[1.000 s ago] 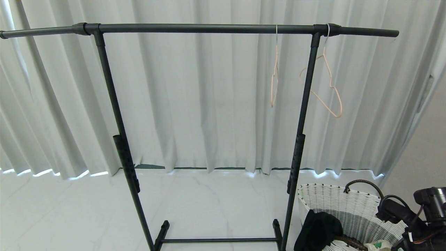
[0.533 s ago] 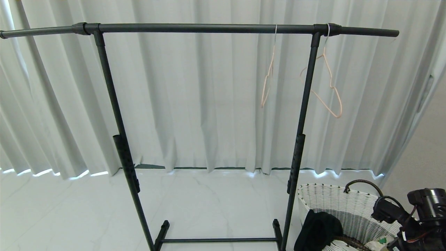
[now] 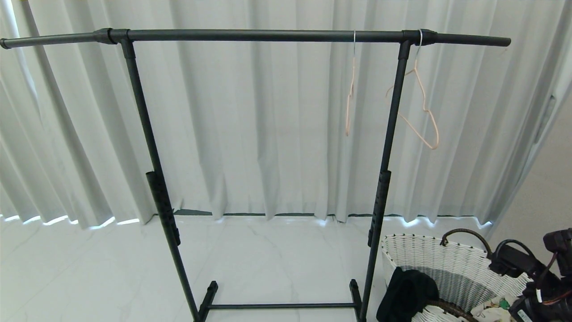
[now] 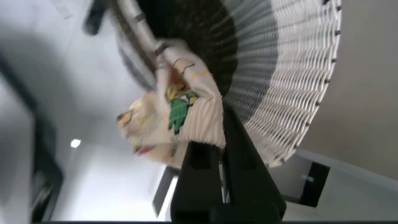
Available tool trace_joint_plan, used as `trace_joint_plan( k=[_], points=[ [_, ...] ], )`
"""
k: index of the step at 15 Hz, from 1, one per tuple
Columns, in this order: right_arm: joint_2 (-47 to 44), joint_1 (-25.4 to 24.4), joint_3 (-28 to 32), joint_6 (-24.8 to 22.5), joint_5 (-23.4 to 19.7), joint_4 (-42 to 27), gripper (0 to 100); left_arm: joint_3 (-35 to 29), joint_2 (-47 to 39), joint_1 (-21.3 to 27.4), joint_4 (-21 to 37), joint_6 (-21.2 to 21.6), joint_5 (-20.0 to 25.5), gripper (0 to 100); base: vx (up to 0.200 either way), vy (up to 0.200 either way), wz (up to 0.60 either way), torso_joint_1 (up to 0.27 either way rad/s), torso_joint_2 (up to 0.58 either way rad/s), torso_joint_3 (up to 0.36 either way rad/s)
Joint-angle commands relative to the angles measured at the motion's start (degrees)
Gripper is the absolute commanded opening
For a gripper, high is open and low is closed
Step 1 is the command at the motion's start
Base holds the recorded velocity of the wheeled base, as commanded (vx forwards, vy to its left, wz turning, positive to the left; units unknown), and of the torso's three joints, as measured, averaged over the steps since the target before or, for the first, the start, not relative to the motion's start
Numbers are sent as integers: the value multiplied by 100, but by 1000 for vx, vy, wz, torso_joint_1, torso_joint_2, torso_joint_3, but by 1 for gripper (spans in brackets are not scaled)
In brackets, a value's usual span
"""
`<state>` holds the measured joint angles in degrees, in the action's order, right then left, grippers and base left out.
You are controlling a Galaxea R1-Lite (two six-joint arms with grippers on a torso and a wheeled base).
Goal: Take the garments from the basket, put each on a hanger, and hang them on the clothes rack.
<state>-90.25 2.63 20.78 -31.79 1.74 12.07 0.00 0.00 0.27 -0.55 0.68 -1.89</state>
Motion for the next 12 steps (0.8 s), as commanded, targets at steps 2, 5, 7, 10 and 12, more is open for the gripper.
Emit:
trace_joint_plan(
  k=[2, 5, 7, 10, 12],
  points=[
    [1554, -96, 1736, 68, -420, -2235, 0, 0, 0, 0, -7, -7, -4, 100, -200, 0, 0, 0, -5, 2],
    [2116, -395, 2606, 94, -517, -3325, 0, 0, 0, 0, -7, -24, -4, 100, -200, 0, 0, -1, -1, 2],
    [2231, -791, 3072, 121, -508, -3580, 0, 0, 0, 0, -7, -24, 4, 100, -200, 0, 0, 0, 5, 0],
    [2196, -1485, 3696, 367, -508, -3764, 0, 0, 0, 0, -7, -16, 4, 100, -67, 0, 0, 1, -1, 2],
    [2081, -2100, 4004, 762, -508, -3923, 0, 0, 0, 0, -7, -68, -4, 100, 0, 0, 0, 0, 0, 0]
  ],
)
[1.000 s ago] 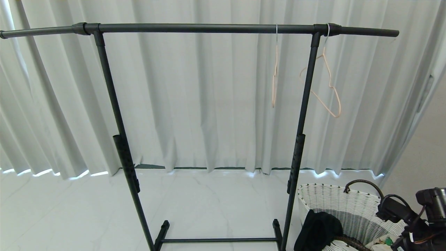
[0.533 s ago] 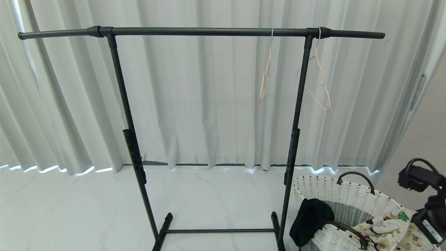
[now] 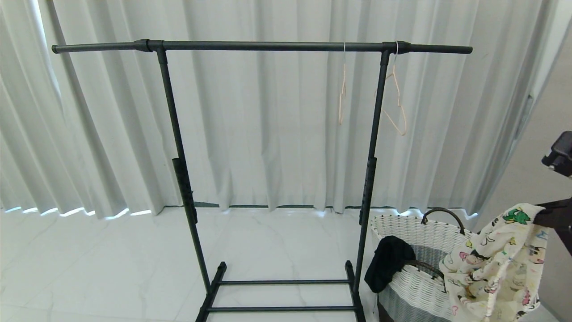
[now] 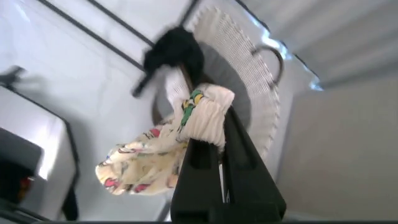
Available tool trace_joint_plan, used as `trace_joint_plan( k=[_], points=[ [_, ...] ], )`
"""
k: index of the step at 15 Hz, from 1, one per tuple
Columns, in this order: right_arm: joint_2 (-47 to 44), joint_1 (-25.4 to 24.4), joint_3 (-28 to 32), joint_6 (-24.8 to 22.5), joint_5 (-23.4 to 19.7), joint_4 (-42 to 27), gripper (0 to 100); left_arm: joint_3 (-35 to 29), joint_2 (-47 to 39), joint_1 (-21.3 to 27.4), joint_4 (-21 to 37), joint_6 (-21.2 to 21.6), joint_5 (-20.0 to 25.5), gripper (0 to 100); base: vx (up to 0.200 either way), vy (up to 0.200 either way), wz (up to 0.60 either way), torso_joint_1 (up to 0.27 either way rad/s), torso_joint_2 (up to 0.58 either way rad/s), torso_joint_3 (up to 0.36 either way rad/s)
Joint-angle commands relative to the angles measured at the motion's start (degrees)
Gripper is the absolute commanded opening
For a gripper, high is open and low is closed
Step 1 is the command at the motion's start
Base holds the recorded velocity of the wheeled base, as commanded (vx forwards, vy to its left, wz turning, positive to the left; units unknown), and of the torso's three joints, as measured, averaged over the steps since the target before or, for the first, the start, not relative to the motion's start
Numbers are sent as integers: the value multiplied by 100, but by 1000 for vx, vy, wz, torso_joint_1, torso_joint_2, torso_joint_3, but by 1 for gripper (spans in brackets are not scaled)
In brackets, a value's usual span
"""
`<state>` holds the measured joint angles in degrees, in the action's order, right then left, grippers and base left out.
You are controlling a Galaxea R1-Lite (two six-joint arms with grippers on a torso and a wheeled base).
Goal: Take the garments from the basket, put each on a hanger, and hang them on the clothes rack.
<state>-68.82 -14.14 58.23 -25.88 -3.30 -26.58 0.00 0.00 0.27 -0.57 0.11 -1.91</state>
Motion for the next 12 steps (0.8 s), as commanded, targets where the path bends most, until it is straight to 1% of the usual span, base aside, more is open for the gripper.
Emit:
trace_joint_plan(
  k=[1, 2, 4, 7, 8, 9, 10, 11, 12],
  points=[
    [-176, -739, 382, 444, 5, -58, 0, 0, 0, 0, -4, 15, -2, 100, 0, 0, 0, 0, 0, 0],
    [-273, -1047, 487, 672, 32, -58, 0, 0, 0, 0, -4, 7, -2, 100, 0, 0, 0, 0, 0, 0],
    [-457, -1697, 637, 1287, 40, -49, 0, 0, 0, 0, -4, 24, -2, 100, 0, 0, 0, 0, 0, 0],
    [-747, -2567, 654, 2351, 32, 30, 0, 0, 0, 0, -4, 86, -2, 100, 0, 0, 0, 0, 0, 0],
    [-888, -2690, 645, 2518, 40, 135, 0, 0, 0, 0, -13, 77, 7, 100, 0, 0, 0, 0, 0, 0],
    [-941, -2699, 645, 2535, 40, 170, 0, 0, 0, 0, -13, 77, 7, 100, 0, 0, 0, 0, 0, 0],
    [-985, -2708, 637, 2535, 32, 179, 0, -193, 0, 0, -48, 68, 156, 100, 0, 0, 0, 0, 0, 0],
    [-1090, -2761, 637, 2535, 14, 188, 0, -835, -211, 61, -31, -81, 648, 100, 0, 0, 0, 0, 0, 0],
    [-1134, -2761, 637, 2535, 5, 197, 0, -1055, -396, 79, -39, -90, 728, 100, 0, 0, 0, 0, 0, 0]
  ],
)
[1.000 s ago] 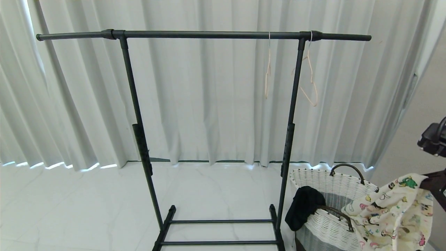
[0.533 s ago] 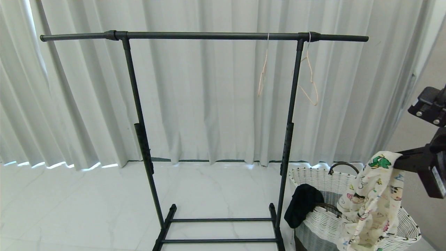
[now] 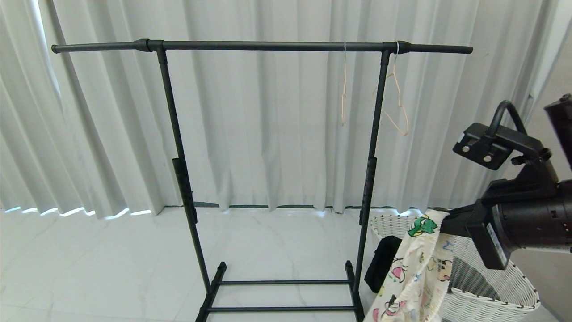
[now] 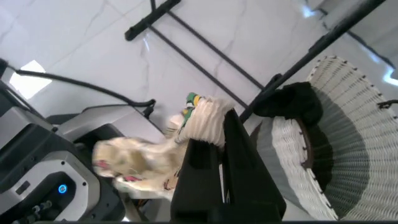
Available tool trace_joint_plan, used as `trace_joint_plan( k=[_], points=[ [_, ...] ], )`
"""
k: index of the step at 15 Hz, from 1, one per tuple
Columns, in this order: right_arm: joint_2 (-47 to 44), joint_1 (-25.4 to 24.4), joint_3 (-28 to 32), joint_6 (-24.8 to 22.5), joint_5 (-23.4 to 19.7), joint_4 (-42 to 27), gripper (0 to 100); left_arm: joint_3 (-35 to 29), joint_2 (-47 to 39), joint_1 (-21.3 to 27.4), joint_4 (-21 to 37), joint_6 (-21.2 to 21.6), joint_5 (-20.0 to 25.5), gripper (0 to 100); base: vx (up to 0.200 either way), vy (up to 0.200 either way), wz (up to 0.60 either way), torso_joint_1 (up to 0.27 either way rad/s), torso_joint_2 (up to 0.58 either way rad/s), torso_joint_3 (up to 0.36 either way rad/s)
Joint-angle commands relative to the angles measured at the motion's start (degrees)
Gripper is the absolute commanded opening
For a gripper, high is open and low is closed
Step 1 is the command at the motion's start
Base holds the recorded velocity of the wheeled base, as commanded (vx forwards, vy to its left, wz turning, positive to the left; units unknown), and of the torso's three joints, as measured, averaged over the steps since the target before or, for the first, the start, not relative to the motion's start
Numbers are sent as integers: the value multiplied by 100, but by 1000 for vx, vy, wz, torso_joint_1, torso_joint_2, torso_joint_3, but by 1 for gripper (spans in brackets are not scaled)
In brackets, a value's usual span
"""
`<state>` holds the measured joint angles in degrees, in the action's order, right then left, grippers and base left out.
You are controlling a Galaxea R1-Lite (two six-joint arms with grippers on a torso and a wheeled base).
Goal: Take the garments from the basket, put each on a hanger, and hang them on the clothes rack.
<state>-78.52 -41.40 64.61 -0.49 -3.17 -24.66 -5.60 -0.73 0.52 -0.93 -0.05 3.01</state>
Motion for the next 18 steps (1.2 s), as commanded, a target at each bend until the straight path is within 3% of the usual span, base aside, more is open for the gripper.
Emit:
trace_joint_plan(
  k=[1, 4, 6, 8, 11, 13, 14, 15, 18],
  points=[
    [-304, -114, -1, 5, -17, 58, 0, -1163, -1025, 88, -4, -74, 340, 100, 0, 0, 0, 0, 0, 0],
    [-726, -290, -19, 14, -175, 726, 0, -2605, -2933, 115, -22, -109, 551, 100, 0, 0, 0, 0, 0, 0],
    [-972, -527, -19, 40, -184, 1165, 0, -3018, -3741, 413, -13, -65, 815, 100, 0, 0, 0, 0, 0, 0],
    [-1095, -703, 25, 163, -149, 1491, 0, -3000, -4409, 1442, -22, -127, 833, 100, 0, 0, 0, 0, 0, 0],
    [-1166, -720, 333, 172, -70, 1482, 0, -3149, -5754, 2989, -30, -224, -20, 100, 0, 0, 0, 0, 0, 0],
    [-1289, -773, 597, 172, 1, 1411, 0, -3237, -6545, 4034, -83, -760, -503, 100, 0, 0, 0, 0, 0, 0],
    [-1289, -773, 597, 172, 1, 1411, 0, -3237, -6545, 4034, -83, -760, -503, 100, 0, 0, 0, 0, 0, 0],
    [-1377, -817, 781, 172, 88, 1341, 0, -3308, -7301, 5036, -549, -1366, -1022, 100, 0, 0, 0, 0, 0, 0],
    [-1438, -940, 948, 172, 88, 1332, 0, -3396, -8461, 6082, -1305, -1955, -1611, 100, 0, 0, 0, 0, 0, 0]
  ],
)
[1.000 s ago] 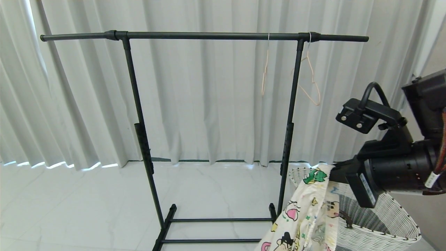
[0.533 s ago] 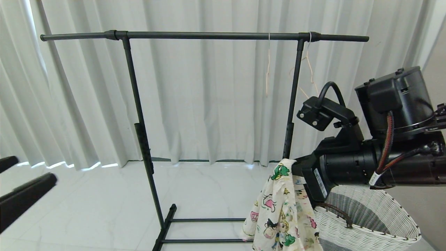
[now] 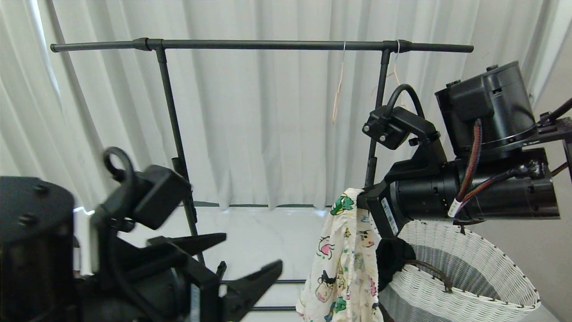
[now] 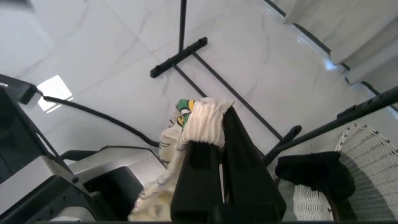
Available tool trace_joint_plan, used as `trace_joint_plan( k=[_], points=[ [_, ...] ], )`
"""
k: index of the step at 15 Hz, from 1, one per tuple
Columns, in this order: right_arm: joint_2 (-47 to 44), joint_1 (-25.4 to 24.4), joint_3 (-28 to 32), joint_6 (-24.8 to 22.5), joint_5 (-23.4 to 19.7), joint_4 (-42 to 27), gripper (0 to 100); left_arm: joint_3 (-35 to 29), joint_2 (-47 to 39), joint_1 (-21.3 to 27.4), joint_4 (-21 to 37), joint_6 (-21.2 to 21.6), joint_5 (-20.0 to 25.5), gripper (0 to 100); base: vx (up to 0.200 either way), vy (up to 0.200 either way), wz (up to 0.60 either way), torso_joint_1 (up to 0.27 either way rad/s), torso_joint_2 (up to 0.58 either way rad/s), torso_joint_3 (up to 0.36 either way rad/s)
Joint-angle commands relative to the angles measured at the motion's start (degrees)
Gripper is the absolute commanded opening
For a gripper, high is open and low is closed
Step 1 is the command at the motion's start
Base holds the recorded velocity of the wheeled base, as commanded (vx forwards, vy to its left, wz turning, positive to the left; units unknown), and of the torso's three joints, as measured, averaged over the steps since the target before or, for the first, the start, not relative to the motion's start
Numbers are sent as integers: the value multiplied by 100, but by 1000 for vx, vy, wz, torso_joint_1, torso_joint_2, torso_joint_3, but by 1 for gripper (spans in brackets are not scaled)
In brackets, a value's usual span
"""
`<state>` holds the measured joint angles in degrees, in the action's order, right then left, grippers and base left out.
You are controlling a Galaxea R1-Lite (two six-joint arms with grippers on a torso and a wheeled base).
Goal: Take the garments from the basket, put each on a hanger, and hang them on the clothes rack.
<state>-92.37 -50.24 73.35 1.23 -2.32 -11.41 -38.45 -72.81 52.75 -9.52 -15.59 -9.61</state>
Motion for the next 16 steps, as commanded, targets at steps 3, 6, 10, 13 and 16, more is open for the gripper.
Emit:
trace_joint_plan(
  k=[3, 6, 10, 13, 16],
  points=[
    [-27, -276, 136, 97, 3, 7, 0, -339, -2053, 1115, -1078, -664, -358, 100, 0, 0, 0, 0, 0, 0],
    [43, -461, 215, 237, 3, 16, 0, -444, -2395, 992, -1087, -867, -340, 100, 0, 0, 0, 0, 0, 0],
    [166, -522, 224, 237, 3, 16, 0, -611, -2545, 869, -1087, -1025, -305, 100, 0, 0, 0, 0, 0, 0],
    [184, -461, 197, 290, 3, 7, 0, -602, -2395, 913, -1087, -1025, -314, 100, 0, 0, 0, 0, 0, 0],
    [184, -443, 171, 325, 3, 16, 0, -602, -2123, 895, -1087, -1016, -367, 100, 0, 0, 0, 0, 0, 0]
  ],
)
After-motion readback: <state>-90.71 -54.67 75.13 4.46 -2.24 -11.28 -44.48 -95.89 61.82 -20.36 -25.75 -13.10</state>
